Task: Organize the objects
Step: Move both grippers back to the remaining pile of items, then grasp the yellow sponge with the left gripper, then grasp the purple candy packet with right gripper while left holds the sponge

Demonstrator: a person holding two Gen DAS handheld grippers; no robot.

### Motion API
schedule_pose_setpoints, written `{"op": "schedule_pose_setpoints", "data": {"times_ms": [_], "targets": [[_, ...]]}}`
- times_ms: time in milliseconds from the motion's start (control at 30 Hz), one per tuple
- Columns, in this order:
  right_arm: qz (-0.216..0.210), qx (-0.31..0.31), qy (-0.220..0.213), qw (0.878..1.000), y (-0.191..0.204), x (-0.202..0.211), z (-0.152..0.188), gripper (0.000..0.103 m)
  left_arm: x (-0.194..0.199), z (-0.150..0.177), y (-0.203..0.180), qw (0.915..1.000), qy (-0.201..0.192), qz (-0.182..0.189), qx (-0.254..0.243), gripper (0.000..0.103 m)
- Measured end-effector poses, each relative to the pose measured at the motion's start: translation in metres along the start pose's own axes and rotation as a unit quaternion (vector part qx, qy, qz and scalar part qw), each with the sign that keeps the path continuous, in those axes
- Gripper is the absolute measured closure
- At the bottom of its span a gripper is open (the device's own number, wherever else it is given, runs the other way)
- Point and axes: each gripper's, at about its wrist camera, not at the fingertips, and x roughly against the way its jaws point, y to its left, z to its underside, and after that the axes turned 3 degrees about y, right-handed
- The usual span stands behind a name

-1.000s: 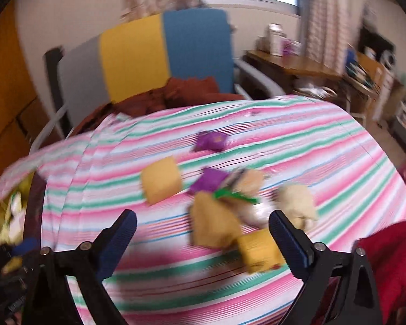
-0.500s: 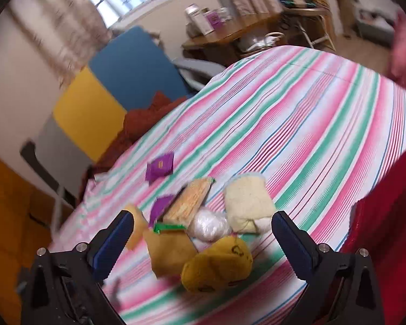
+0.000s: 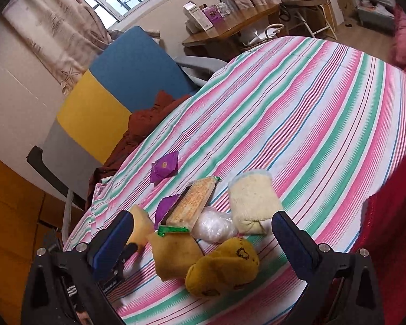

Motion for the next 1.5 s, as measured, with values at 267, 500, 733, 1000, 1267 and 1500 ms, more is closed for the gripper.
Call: {"op": "schedule_pose_setpoints", "data": {"times_ms": [267, 500, 733, 1000, 1267, 1500], "targets": [[0.006, 0.003, 0.005, 1.0, 0.001, -0.002, 0.0, 0.0, -0.016, -0.013, 0.008, 1.0, -0.001, -0.006, 0.002, 0.049], [0.015, 0.007, 0.01, 1.0, 0.003, -0.005, 0.0, 0.0, -0.006, 0.011, 0.012, 0.9997, -0.008, -0.006, 0.021, 0.057], [0.021, 0.01, 0.011, 1.0, 0.004, -0.006, 0.0, 0.0, 0.035, 0.062, 0.009, 0.9945, -0.028, -0.034, 0.095, 0.064], [0.036, 0.028, 0.033, 0.998, 0.011, -0.012, -0.002, 0.0, 0.084, 0.119, 0.002, 0.9867, -0.057, -0.073, 0.134, 0.065], [0.034, 0.117, 0.051, 0.991, 0.079, -0.055, -0.029, 0.0, 0.082, 0.138, 0.008, 0.9827, -0.047, -0.062, 0.168, 0.065], [0.081, 0.14, 0.1, 0.982, 0.117, -0.149, -0.059, 0.0, 0.075, 0.134, 0.008, 0.9876, -0.033, -0.047, 0.146, 0.063]]}}
